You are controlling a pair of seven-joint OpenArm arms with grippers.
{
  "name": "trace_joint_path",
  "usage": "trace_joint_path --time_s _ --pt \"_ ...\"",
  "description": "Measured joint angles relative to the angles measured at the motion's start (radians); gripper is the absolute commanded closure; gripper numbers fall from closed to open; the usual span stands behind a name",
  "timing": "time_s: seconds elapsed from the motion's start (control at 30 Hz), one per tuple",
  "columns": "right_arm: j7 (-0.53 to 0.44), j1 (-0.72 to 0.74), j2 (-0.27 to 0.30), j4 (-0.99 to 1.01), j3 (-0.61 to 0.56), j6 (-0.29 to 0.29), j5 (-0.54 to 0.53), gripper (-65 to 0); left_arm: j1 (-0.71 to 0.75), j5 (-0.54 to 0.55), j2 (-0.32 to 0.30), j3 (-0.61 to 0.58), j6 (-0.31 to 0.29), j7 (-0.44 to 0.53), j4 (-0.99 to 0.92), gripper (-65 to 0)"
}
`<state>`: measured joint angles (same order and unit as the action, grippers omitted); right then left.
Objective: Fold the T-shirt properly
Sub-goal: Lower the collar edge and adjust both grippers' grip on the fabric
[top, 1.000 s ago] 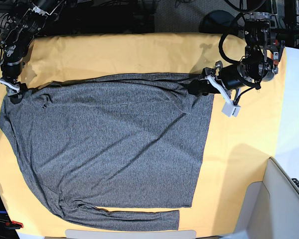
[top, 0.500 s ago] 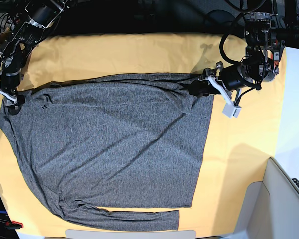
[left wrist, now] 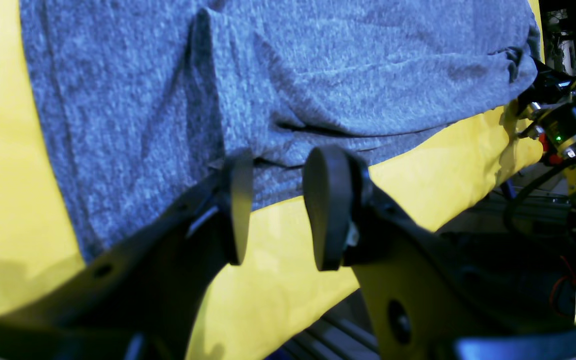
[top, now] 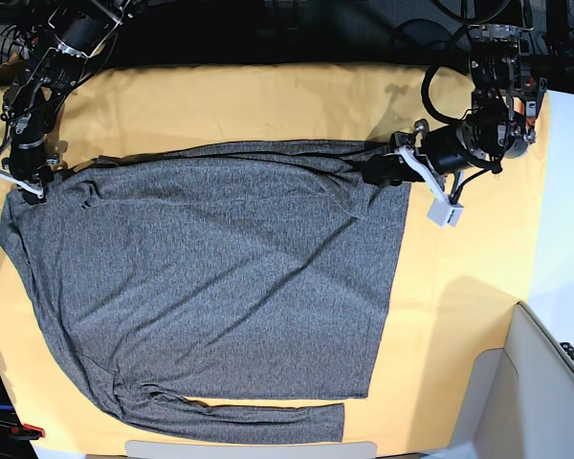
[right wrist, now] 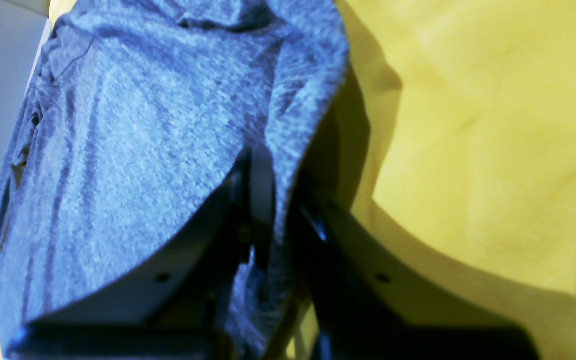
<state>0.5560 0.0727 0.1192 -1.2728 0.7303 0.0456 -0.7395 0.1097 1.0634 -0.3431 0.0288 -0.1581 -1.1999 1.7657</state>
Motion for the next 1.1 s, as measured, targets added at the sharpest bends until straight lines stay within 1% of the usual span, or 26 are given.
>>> trace_joint_path --time_s 0.13,0.17,0.23,0.27,0.33,0.4,0.53,0.73,0.8,0.93,1.1 --pt "0.008 0.002 0.002 0.0 0.0 0.003 -0.001 -0.5 -0.007 0.002 -0.04 0.002 0.004 0.021 -0.126 -20.5" --pt "0.008 0.002 0.002 0.001 0.0 0.003 -0.001 -0.6 -0.003 -0.01 -0.046 0.013 0.004 0.019 -0.146 -20.7" --pt "0.008 0.003 0.002 0.002 0.0 0.003 0.0 -0.6 0.002 -0.001 -0.051 0.044 0.0 0.014 -0.163 -22.1" --pt "0.009 0.003 0.002 0.003 0.0 0.003 0.0 -0.6 0.001 -0.005 -0.051 0.063 -0.014 0.015 -0.163 -22.8" --pt "0.009 0.003 0.002 0.003 0.0 0.004 0.0 -0.6 -0.003 0.007 -0.051 0.098 -0.079 0.014 -0.163 -24.0" --pt "0.009 0.003 0.002 0.003 0.0 0.004 0.0 -0.6 -0.009 0.015 -0.051 0.144 -0.127 -0.003 -0.177 -24.5" --pt "0.008 0.003 0.002 0.004 0.0 0.005 0.001 -0.6 -0.005 -0.011 -0.054 0.198 -0.158 -0.033 -0.265 -24.5" --pt "0.009 0.002 0.002 0.005 0.0 0.007 0.003 -0.6 -0.011 0.021 -0.053 0.196 -0.262 -0.027 -0.333 -24.8" --pt "0.009 0.003 0.001 0.005 0.0 0.007 0.003 -0.6 -0.013 0.026 -0.054 0.196 -0.286 -0.018 -0.356 -24.8" --pt "0.009 0.002 0.001 0.005 0.0 0.007 0.003 -0.6 -0.013 0.04 -0.053 0.196 -0.287 -0.011 -0.367 -24.8" --pt "0.008 0.003 0.001 0.005 0.0 0.007 0.003 -0.6 -0.024 0.047 -0.053 0.138 -0.287 -0.004 -0.367 -24.8"
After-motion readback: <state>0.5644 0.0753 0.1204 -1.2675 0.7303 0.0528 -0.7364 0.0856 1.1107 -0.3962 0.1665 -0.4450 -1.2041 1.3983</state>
